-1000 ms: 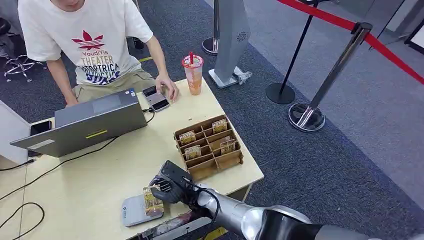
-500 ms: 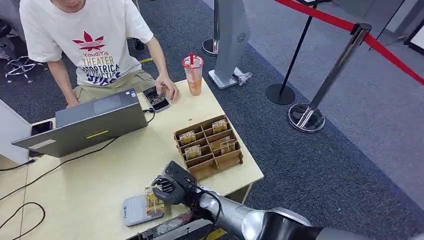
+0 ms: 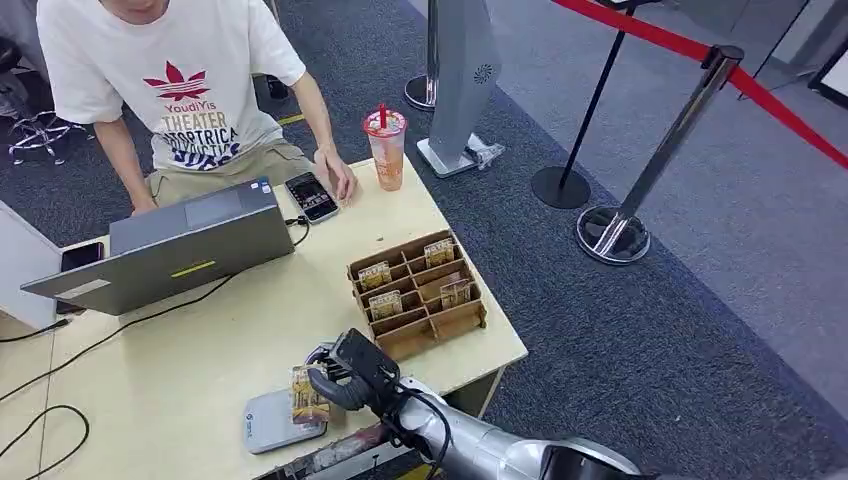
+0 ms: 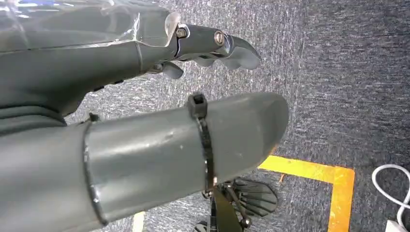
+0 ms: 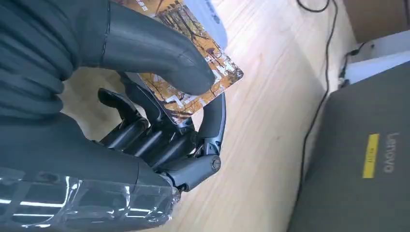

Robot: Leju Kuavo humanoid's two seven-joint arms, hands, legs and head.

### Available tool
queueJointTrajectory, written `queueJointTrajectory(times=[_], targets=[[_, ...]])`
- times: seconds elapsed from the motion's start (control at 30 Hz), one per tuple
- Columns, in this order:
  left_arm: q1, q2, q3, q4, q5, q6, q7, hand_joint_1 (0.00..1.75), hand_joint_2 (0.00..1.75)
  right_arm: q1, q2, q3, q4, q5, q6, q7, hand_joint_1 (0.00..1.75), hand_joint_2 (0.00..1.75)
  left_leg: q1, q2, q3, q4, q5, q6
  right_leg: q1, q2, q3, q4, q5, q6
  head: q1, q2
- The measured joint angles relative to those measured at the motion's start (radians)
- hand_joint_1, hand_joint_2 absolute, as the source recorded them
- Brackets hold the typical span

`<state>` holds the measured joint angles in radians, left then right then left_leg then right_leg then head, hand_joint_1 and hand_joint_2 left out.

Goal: Pass the card to the sensor for recognition and then transmit it.

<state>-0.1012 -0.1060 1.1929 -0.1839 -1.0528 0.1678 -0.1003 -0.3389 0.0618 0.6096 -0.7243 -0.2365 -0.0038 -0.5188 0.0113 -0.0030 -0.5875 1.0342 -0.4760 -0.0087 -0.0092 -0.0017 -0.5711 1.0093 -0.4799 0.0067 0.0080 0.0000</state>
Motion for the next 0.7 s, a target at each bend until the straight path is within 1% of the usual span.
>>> queueJointTrajectory(times=[0.13,0.33,0.7], targets=[[0.0,0.0,0.0,0.0,0.001,0.0,0.0,0.0,0.0,0.018,-0.009,-0.006,-0.058,0.003,0.007,0.009,1.75,1.75,0.0,0.0,0.0,0.0,0.0,0.0,0.0,0.0,0.0,0.0,0.0,0.0,0.0,0.0],[0.0,0.0,0.002,0.0,0.007,-0.001,0.0,0.0,0.0,0.043,-0.014,-0.029,-0.169,-0.003,0.04,0.035,1.75,1.75,0.0,0.0,0.0,0.0,0.0,0.0,0.0,0.0,0.0,0.0,0.0,0.0,0.0,0.0],[-0.007,0.001,0.002,0.0,0.0,-0.011,0.0,0.0,0.0,0.037,-0.044,-0.114,-0.471,-0.036,0.062,0.042,1.75,1.75,0.0,0.0,0.0,0.0,0.0,0.0,0.0,0.0,0.0,0.0,0.0,0.0,0.0,0.0]])
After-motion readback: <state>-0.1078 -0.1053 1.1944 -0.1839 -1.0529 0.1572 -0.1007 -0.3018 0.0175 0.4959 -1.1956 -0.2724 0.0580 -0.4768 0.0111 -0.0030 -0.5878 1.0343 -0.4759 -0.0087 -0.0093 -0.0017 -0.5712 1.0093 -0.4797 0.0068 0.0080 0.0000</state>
